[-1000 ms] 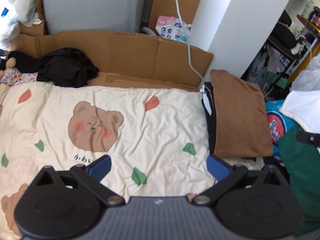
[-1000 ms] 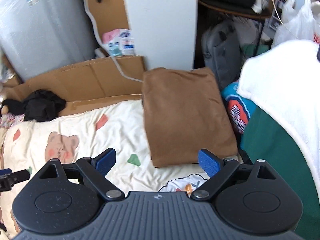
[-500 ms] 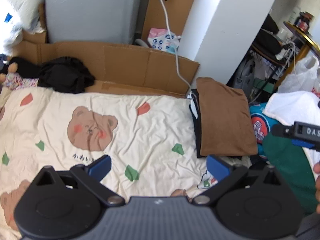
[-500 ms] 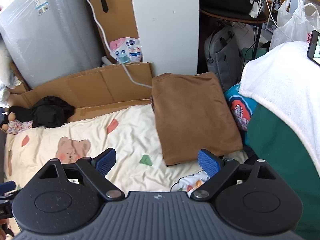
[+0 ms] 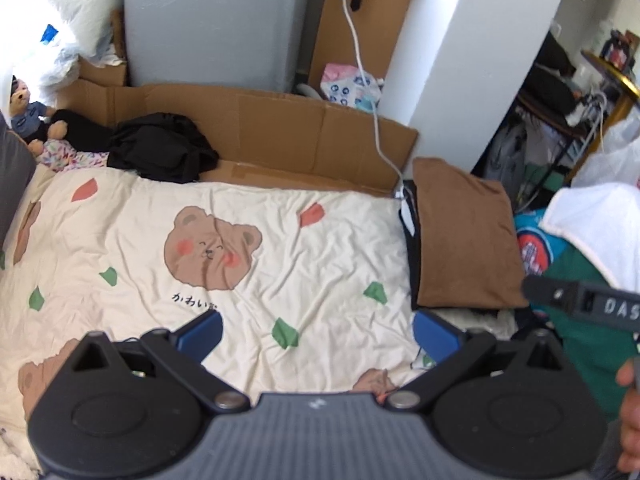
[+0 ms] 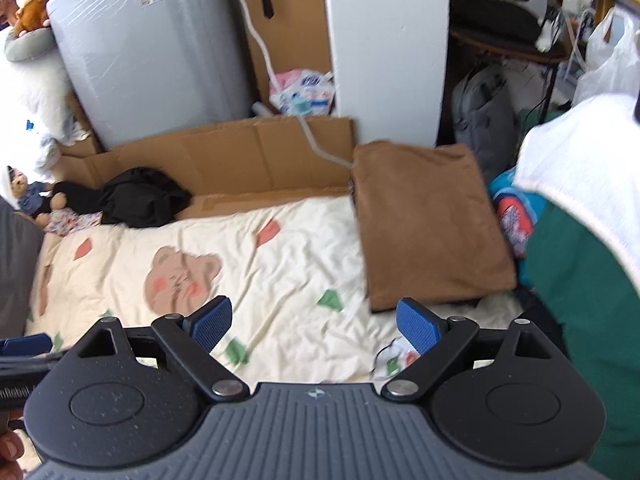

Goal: Fold clothes

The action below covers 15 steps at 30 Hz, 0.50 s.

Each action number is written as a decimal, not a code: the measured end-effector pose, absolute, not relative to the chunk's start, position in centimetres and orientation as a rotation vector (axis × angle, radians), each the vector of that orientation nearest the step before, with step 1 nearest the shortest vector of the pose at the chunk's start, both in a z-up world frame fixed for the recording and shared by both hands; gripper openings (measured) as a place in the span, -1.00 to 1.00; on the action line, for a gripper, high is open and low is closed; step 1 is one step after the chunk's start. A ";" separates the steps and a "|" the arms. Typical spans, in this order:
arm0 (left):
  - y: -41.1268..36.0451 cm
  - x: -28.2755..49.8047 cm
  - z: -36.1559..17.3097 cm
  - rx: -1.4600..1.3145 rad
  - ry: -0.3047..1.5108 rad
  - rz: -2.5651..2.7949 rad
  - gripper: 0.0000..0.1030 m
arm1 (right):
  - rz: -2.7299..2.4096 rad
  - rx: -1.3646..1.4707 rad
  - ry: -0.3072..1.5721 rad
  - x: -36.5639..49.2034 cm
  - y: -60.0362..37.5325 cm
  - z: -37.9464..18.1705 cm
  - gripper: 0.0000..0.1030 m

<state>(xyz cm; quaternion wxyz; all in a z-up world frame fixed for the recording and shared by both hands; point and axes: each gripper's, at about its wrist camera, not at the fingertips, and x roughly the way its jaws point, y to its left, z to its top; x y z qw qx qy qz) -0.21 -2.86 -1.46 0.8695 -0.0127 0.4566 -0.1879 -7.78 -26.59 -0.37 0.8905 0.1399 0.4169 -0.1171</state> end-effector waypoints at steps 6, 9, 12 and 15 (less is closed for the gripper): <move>-3.5 0.5 -1.1 0.021 0.915 -0.367 0.99 | -0.239 0.207 0.809 -7.3 -25.0 0.0 0.80; -3.8 0.8 -0.9 0.010 0.921 -0.370 0.99 | -0.226 0.209 0.815 -7.0 -24.6 -0.3 0.80; -4.2 0.8 -0.9 0.027 0.915 -0.353 0.99 | -0.214 0.206 0.845 -6.7 -24.1 -0.6 0.80; -4.3 0.9 -1.2 0.026 0.933 -0.339 0.99 | -0.206 0.202 0.862 -6.6 -23.7 -0.9 0.80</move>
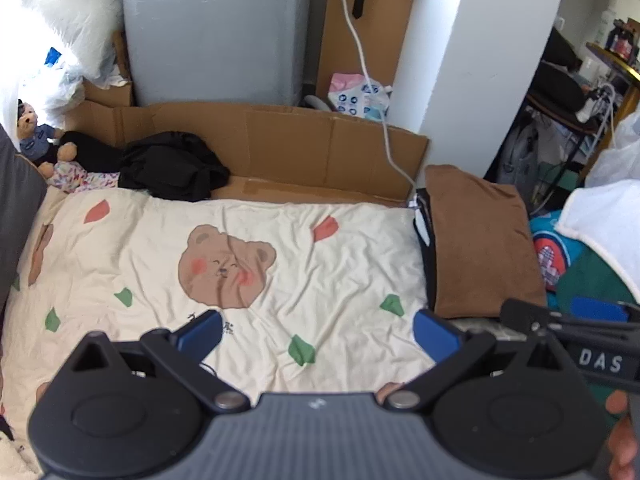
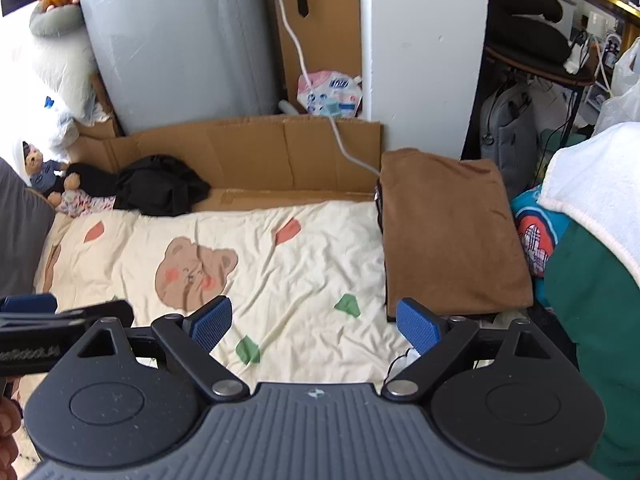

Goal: Fold clothes

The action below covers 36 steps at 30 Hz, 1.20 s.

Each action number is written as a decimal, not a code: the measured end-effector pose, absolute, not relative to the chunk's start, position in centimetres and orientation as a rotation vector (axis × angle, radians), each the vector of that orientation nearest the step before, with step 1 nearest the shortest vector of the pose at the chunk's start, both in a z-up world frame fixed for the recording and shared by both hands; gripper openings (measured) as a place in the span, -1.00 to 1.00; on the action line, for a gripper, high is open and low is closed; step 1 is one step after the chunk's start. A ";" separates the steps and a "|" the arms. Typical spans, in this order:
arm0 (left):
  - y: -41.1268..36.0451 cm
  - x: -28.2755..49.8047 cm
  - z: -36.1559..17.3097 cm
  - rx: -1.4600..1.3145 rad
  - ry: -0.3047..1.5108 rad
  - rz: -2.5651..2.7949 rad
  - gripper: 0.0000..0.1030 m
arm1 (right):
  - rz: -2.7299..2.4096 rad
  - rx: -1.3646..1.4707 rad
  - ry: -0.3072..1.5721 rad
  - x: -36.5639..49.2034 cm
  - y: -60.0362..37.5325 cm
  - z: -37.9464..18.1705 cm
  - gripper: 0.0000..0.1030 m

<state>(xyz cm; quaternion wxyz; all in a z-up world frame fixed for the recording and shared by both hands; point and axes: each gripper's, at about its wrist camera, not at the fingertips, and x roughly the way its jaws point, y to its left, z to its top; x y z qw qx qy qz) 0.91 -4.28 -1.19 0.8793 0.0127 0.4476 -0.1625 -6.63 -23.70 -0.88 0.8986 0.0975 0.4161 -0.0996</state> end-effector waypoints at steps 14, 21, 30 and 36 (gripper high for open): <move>-4.3 0.6 -2.1 0.067 0.983 -0.282 0.99 | -0.227 0.198 0.912 -6.7 -23.9 -1.7 0.80; -3.3 0.5 -2.5 0.081 1.002 -0.253 0.99 | -0.229 0.188 0.917 -6.7 -23.9 -1.9 0.80; -3.5 0.6 -2.1 0.092 0.982 -0.264 0.99 | -0.255 0.179 0.921 -6.7 -24.3 -2.0 0.80; -3.9 0.3 -1.9 0.095 0.964 -0.297 0.90 | -0.272 0.183 0.914 -6.7 -24.7 -2.0 0.80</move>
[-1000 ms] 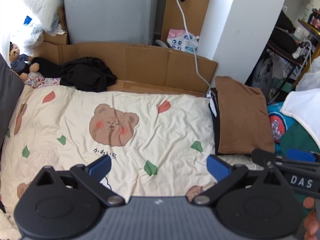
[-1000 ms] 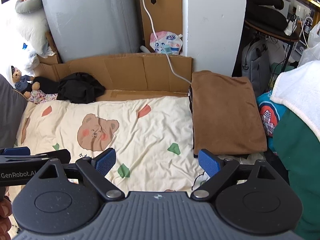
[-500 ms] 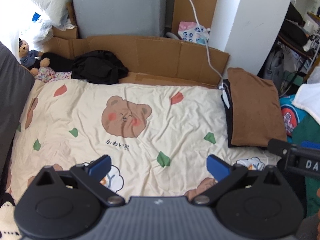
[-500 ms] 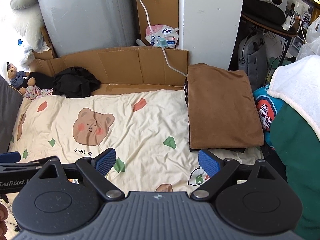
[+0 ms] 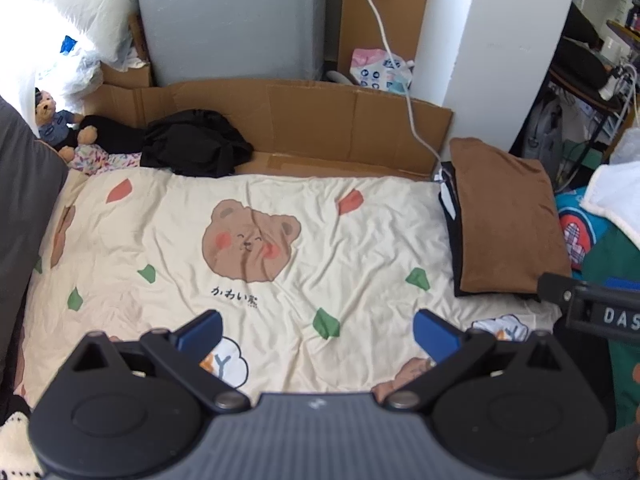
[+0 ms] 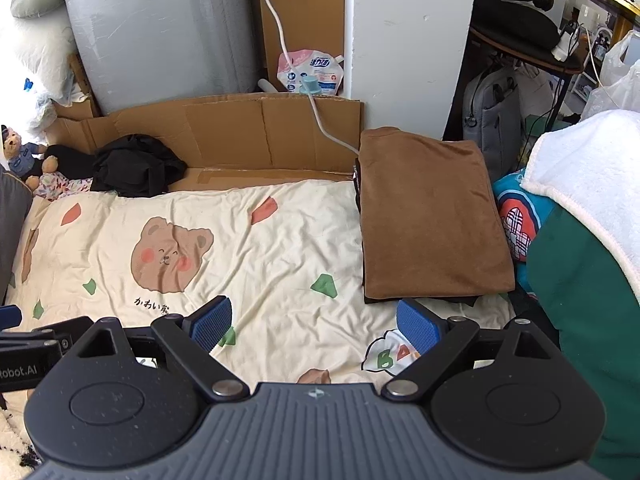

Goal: Fold clothes

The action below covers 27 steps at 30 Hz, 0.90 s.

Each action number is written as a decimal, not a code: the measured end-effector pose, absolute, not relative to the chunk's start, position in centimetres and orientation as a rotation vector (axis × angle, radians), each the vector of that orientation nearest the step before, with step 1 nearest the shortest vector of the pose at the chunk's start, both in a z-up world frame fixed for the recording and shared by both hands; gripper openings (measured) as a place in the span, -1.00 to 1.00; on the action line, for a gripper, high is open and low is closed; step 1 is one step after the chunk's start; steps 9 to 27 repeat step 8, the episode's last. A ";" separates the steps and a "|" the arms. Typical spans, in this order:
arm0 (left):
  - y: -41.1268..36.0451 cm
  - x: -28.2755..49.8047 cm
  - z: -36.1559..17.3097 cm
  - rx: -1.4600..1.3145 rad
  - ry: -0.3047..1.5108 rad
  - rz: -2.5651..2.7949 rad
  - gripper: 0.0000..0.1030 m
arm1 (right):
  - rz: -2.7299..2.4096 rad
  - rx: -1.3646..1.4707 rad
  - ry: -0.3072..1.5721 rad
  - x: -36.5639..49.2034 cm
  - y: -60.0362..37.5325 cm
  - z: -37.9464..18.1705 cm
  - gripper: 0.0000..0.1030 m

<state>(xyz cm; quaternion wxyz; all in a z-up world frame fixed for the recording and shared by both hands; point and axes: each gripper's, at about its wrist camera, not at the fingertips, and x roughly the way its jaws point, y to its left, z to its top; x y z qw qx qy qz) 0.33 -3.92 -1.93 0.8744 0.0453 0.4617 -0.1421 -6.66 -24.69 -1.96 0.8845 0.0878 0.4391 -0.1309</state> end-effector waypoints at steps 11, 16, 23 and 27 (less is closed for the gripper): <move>-4.3 -0.1 -2.1 0.116 0.941 -0.317 0.80 | -0.263 0.187 0.919 -6.6 -24.6 -2.2 0.80; -4.3 -0.1 -2.1 0.116 0.941 -0.317 0.80 | -0.263 0.187 0.919 -6.6 -24.6 -2.2 0.80; -4.3 -0.1 -2.1 0.116 0.941 -0.317 0.80 | -0.263 0.187 0.919 -6.6 -24.6 -2.2 0.80; -4.3 -0.1 -2.1 0.116 0.941 -0.317 0.80 | -0.263 0.187 0.919 -6.6 -24.6 -2.2 0.80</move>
